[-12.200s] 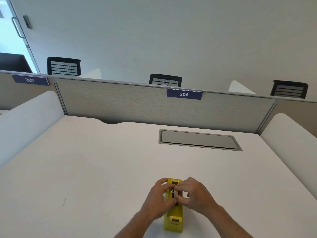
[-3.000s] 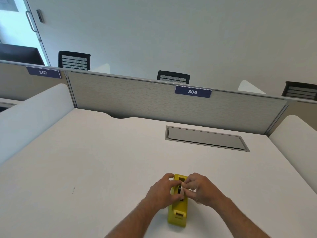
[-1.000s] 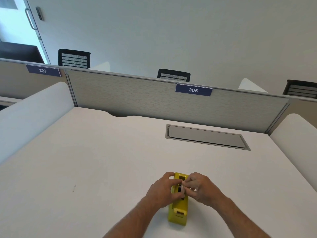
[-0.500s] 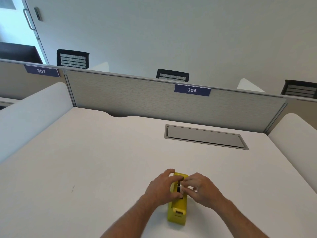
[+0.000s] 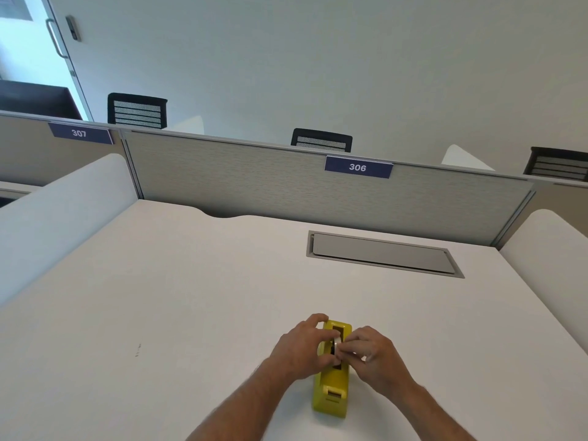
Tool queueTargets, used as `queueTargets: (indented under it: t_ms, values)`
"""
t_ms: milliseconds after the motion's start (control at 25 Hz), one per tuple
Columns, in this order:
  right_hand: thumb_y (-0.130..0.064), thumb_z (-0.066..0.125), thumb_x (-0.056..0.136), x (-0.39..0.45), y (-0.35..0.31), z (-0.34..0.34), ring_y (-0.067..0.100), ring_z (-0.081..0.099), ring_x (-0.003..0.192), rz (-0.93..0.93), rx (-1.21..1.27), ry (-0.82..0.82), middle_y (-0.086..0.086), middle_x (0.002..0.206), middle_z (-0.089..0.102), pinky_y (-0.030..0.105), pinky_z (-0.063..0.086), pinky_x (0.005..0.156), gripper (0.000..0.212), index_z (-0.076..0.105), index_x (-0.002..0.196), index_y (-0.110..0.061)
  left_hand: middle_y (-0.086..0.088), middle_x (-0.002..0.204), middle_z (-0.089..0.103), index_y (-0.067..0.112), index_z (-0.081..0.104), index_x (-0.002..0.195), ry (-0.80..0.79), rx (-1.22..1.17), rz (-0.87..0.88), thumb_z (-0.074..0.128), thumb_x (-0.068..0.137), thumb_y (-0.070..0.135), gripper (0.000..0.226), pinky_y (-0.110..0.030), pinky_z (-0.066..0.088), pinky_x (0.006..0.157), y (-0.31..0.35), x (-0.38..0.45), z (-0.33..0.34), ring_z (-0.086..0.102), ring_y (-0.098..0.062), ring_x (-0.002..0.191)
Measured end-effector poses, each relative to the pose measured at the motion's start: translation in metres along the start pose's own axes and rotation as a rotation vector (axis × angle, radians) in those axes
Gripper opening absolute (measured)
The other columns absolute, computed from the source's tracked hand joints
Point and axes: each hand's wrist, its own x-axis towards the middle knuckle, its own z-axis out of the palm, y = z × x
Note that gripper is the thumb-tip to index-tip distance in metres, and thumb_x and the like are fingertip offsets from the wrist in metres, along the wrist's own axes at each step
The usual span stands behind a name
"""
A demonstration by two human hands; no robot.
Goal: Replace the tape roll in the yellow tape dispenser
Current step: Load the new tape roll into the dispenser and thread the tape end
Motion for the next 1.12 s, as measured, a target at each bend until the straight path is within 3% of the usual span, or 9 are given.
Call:
queueTargets:
  t_ms: [200, 600, 840, 1120]
  values:
    - [-0.015, 0.085, 0.074, -0.005, -0.002, 0.004, 0.011, 0.06, 0.072, -0.036, -0.038, 0.029, -0.008, 0.079, 0.072, 0.028, 0.055, 0.056, 0.016, 0.078, 0.084, -0.024, 0.014, 0.154, 0.029, 0.041, 0.051, 0.135, -0.014, 0.0, -0.008, 0.066, 0.084, 0.057, 0.056, -0.04, 0.051, 0.095, 0.001, 0.0, -0.002, 0.052, -0.018, 0.123]
    - [-0.018, 0.083, 0.074, -0.011, -0.001, 0.01, 0.005, 0.058, 0.075, -0.013, 0.009, 0.08, -0.015, 0.08, 0.069, 0.027, 0.054, 0.058, 0.016, 0.075, 0.083, -0.028, 0.016, 0.156, 0.027, 0.041, 0.05, 0.137, -0.026, -0.005, -0.022, 0.066, 0.085, 0.057, 0.057, -0.04, 0.05, 0.095, 0.004, -0.003, -0.004, 0.055, -0.019, 0.12]
    - [-0.022, 0.08, 0.08, -0.019, 0.002, 0.014, 0.006, 0.06, 0.08, 0.009, 0.031, 0.112, -0.013, 0.088, 0.072, 0.028, 0.057, 0.057, 0.017, 0.074, 0.095, -0.027, 0.016, 0.157, 0.024, 0.04, 0.048, 0.139, -0.034, 0.007, -0.027, 0.065, 0.083, 0.059, 0.062, -0.039, 0.05, 0.095, 0.005, -0.002, -0.003, 0.056, -0.019, 0.119]
    - [-0.019, 0.083, 0.076, -0.015, 0.0, 0.01, 0.008, 0.06, 0.073, 0.001, 0.001, 0.107, -0.016, 0.081, 0.072, 0.031, 0.055, 0.055, 0.016, 0.075, 0.087, -0.028, 0.016, 0.156, 0.024, 0.039, 0.05, 0.139, -0.037, -0.004, -0.03, 0.066, 0.083, 0.059, 0.062, -0.037, 0.05, 0.093, 0.005, -0.002, -0.003, 0.058, -0.019, 0.115]
